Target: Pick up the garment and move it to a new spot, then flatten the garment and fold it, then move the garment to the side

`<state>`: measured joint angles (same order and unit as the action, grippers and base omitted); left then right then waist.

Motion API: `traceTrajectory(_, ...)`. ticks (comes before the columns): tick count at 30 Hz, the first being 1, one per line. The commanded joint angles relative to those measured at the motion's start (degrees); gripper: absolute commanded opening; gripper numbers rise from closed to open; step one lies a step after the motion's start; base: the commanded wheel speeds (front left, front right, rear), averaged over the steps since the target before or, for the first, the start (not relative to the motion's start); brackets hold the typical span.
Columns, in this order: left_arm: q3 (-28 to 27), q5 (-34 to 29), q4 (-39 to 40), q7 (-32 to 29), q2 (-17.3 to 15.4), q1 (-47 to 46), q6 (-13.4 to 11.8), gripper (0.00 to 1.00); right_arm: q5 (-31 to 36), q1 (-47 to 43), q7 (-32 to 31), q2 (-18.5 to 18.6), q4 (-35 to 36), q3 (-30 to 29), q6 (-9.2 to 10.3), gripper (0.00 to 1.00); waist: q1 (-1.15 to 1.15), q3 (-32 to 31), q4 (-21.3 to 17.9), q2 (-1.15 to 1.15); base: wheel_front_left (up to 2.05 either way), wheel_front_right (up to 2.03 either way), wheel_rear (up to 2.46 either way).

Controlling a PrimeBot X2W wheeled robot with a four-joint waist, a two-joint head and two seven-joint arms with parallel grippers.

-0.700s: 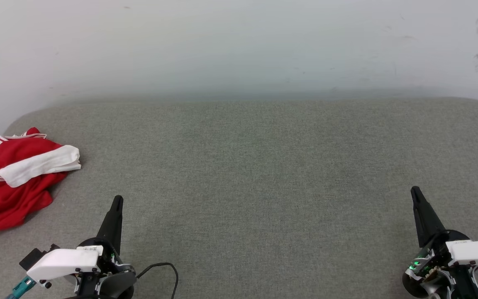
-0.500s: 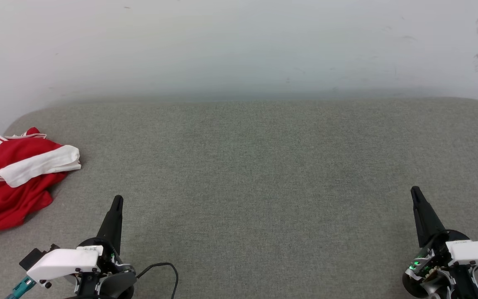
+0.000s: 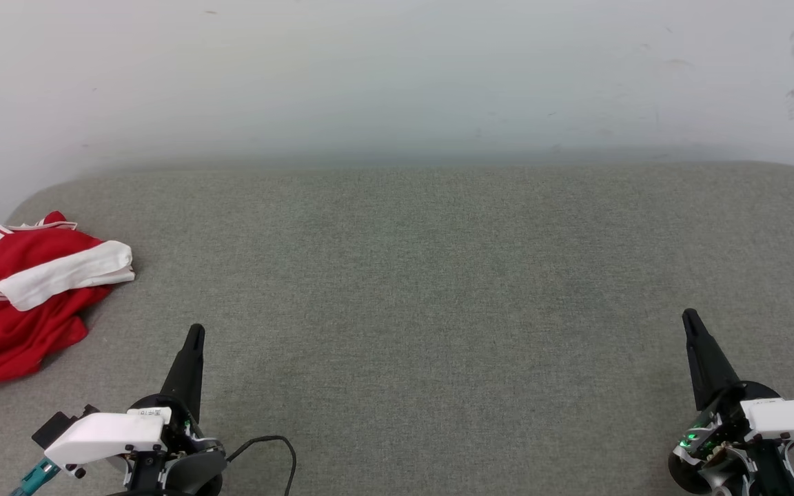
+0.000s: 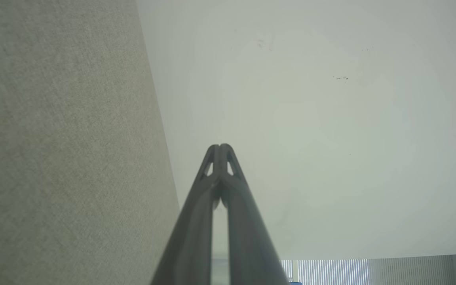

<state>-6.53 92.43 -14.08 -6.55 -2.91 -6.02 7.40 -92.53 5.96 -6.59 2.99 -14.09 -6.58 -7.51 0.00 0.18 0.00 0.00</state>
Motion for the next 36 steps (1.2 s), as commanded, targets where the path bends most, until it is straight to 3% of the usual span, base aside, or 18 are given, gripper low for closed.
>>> traceTrajectory(1,-0.1,-0.1,0.0,-0.1,0.0,-0.5,0.2,0.0,0.2,0.5,0.0,-0.3,0.0,0.0,0.04,0.0,0.0,0.0,0.0,0.0,0.0,0.0,0.0)
traceTrajectory(33,0.0,-0.1,0.0,-0.1,0.0,-0.4,0.2,0.0,0.2,0.5,0.0,-0.3,0.0,0.0,0.03,0.0,0.0,0.0,0.0,0.0,0.0,0.0,0.0)
traceTrajectory(34,0.1,0.0,-0.2,0.0,0.0,0.1,0.0,1.0,0.0,-0.1,0.0,0.0,-0.2,0.0,0.0,1.0,0.0,0.0,0.0,0.0,0.0,0.0,0.0)
traceTrajectory(36,0.1,0.0,-1.1,0.1,0.1,0.8,0.0,1.0,0.0,-0.9,0.0,0.0,-1.1,0.0,0.01,1.0,0.0,0.0,0.0,0.0,0.0,0.0,0.0)
